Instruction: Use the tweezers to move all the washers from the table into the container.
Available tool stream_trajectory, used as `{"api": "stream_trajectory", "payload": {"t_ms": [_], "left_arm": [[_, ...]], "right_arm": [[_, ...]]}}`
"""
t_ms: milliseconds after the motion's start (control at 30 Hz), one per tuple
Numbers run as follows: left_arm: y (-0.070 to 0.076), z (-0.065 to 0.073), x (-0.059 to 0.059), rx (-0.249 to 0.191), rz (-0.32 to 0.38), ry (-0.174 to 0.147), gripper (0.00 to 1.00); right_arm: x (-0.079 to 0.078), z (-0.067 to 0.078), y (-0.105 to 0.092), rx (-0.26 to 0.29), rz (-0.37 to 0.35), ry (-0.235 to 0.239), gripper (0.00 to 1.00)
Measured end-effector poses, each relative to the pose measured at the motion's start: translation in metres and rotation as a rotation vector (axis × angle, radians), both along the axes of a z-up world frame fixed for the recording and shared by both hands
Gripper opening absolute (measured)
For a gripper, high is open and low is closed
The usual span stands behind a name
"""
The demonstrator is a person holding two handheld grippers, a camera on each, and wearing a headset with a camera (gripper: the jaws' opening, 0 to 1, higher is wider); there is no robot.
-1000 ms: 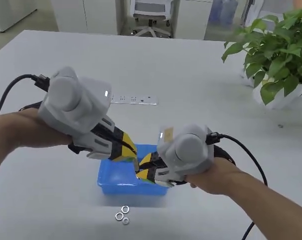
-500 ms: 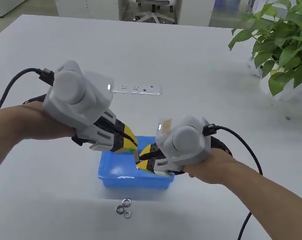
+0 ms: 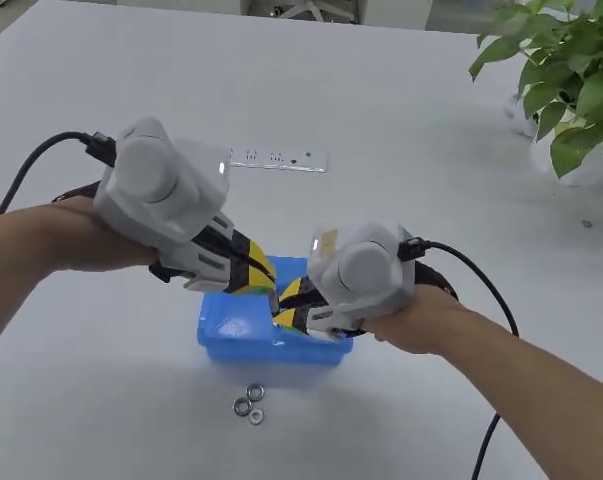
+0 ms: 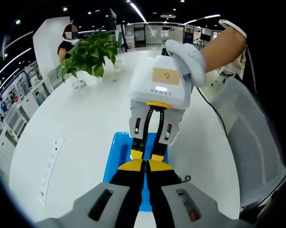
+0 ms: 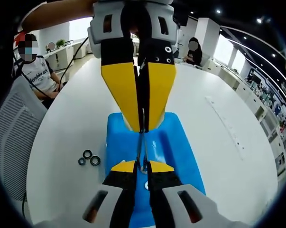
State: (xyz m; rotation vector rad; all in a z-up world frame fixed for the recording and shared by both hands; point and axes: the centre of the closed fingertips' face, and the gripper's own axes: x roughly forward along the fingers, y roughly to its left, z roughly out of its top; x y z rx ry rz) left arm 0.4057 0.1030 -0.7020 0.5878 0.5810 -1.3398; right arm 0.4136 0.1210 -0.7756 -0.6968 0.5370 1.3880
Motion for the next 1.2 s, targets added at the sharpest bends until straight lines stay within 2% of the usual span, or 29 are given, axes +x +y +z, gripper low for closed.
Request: {"api": "stream_trajectory", "payload": {"t_ms": [333,667,1000,1200], "left_arm": [[0.0004,-0.0032,0.0033,-0.003,0.005,-0.007,0.05],[0.0005,-0.0035,0.0018,-0.005,0.005,0.002,0.06],[0.0019,-0.0049,0.0010,0.013,-0.004,-0.009,0.06],[0.0016,-0.0007,-0.0013,0.012,-0.007,-0.017,0.06]], "right_arm": [[0.0028,-0.0035,0.0008,-0.001,0.001,-0.007,0.10],[0.0021,-0.0036,0.0011,-0.008,0.011,-0.005,0.10],[0.0015,-0.0030,0.0010,-0.011,0.015,-0.013,0.11],[0.0005,0.0012,0.0012,-0.006,0.017,-0.021,0.11]]}}
